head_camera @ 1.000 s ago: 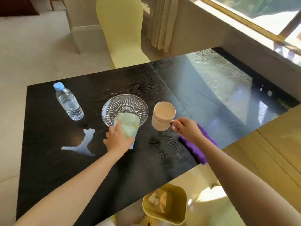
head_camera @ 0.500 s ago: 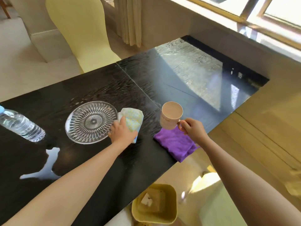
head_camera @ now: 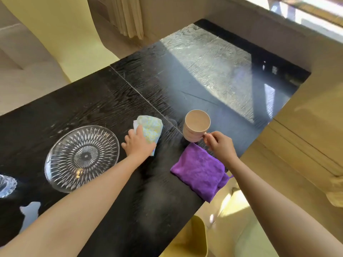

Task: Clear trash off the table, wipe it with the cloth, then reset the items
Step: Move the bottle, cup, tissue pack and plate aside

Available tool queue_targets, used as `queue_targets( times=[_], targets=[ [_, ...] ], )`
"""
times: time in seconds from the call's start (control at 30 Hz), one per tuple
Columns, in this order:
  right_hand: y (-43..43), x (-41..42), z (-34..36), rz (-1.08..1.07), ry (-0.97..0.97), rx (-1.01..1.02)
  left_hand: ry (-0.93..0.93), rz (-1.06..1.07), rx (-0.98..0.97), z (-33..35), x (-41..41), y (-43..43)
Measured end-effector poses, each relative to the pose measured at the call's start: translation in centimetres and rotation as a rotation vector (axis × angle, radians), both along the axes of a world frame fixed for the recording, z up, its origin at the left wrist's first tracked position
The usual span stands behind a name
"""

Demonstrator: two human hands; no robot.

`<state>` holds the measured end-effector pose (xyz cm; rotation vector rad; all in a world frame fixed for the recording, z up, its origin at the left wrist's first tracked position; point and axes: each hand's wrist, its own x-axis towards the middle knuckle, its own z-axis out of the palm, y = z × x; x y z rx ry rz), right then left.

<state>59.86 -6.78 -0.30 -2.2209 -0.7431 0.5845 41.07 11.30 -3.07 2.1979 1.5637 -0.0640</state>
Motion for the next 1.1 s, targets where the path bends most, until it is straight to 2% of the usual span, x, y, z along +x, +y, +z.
queue_targets(
  times=[0.27, 0.43, 0.73, 1.0, 1.1],
  targets=[
    [6.6, -0.5, -1.3, 0.033, 0.031, 0.036, 0.038, 0.016, 0.042, -2.1, 1.8, 6.6],
    [9.2, -1.9, -2.1, 0.09, 0.025, 0.011, 0.041, 0.088, -0.009, -3.6, 2.1, 8.9],
    [10.4, -2.6, -3.4, 0.07, 0.097, 0.023, -0.017, 0.076, -0.042, -4.9, 1.4, 9.7],
    [10.6, -2.5, -2.3, 0.084, 0.151, -0.089, -0.057, 0.013, -0.044, -3.5, 0.2, 8.7],
    [10.4, -3.0, -1.4, 0.076, 0.08, -0.131, -0.078, 0.01, -0.039, -2.5, -0.6, 8.2]
  ],
)
